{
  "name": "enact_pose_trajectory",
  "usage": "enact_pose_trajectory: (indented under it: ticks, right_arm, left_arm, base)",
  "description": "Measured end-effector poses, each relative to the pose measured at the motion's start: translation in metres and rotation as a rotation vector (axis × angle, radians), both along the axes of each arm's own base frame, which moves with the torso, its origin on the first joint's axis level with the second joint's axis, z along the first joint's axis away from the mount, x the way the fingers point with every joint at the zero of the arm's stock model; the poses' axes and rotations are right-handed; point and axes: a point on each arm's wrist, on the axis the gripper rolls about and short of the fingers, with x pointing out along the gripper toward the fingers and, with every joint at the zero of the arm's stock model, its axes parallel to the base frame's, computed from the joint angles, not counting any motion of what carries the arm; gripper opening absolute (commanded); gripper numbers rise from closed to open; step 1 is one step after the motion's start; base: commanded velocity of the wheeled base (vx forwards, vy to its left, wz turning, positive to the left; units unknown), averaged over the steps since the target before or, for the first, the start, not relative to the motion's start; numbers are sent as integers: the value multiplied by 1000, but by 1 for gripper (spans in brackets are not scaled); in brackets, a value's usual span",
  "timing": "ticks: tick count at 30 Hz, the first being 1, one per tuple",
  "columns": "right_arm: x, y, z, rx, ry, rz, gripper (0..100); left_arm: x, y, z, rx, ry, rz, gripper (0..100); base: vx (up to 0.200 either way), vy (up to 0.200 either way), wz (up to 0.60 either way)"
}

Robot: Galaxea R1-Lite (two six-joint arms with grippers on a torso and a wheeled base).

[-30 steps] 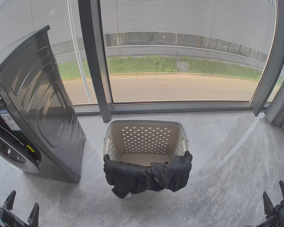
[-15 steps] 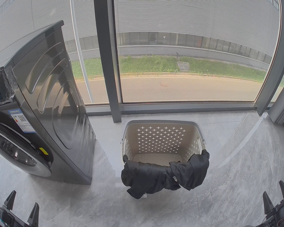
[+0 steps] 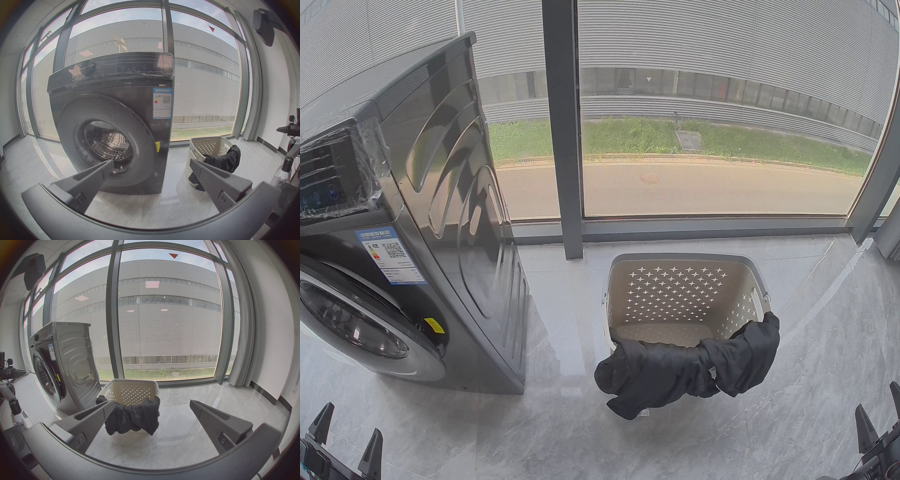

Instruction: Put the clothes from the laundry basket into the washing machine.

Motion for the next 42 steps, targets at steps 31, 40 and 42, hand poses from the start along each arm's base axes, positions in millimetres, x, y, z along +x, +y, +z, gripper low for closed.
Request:
enact_pose_trajectory:
  ticks: [31,40,42]
  right_arm:
    - [0,0,0,0,0,0,100]
    - [0,0,0,0,0,0,100]
    - [0,0,0,0,0,0,100]
  left_arm:
    - [0,0,0,-7,0,3,100]
    - [0,0,0,-7,1,4,100]
    - [0,0,0,-7,1,3,100]
  base:
    - [-32,148,0]
    - [-200,0,0]
    - [-100,0,0]
